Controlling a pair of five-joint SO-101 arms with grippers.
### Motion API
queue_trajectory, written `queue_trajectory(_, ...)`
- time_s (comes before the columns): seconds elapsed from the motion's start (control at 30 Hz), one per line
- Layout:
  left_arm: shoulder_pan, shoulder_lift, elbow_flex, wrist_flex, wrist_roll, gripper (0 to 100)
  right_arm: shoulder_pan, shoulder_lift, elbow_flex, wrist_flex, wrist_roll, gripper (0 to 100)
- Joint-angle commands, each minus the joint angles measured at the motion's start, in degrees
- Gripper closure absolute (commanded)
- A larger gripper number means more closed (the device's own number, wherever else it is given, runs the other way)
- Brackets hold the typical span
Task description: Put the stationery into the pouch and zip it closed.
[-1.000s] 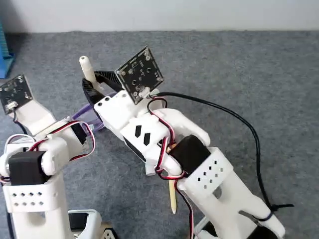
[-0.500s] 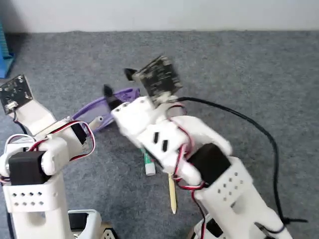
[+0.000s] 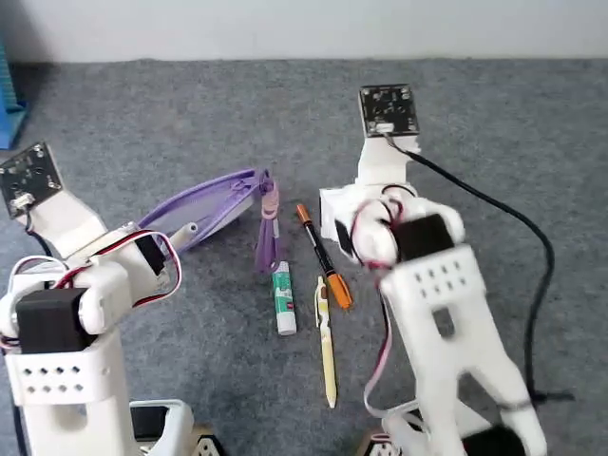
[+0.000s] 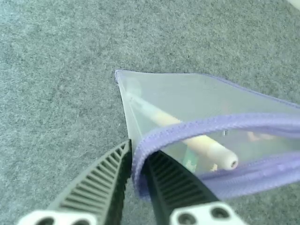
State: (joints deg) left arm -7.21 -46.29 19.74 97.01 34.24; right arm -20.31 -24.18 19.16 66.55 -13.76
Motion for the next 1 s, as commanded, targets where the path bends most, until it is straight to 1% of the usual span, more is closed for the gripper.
queue_trajectory(0.0, -0.35, 0.44, -1.71, 0.09, -0.18, 99, 0.84, 9.27, -2.02, 0.4, 2.02, 88.3)
queue_trajectory(0.1, -0.35, 0.44, -1.71, 0.26, -0.18, 99, 0.75, 18.51, -6.42, -0.04, 3.16, 88.3)
queue_trajectory(0.3, -0.35, 0.44, -1.71, 0.26, -0.18, 99, 0.57, 36.0, -20.84, 0.31, 3.16, 88.3)
queue_trajectory(0.53, -0.35, 0.7, -1.71, 0.26, -0.18, 99, 0.48, 51.12, -34.02, 0.31, 3.34, 88.3)
queue_trajectory(0.7, -0.35, 0.79, -1.71, 0.09, -0.18, 99, -0.84, 55.69, -38.33, 0.31, 3.43, 88.3)
queue_trajectory(0.97, -0.35, 0.88, -1.71, 0.09, -0.18, 99, -4.44, 56.48, -38.42, -0.22, 3.43, 88.3)
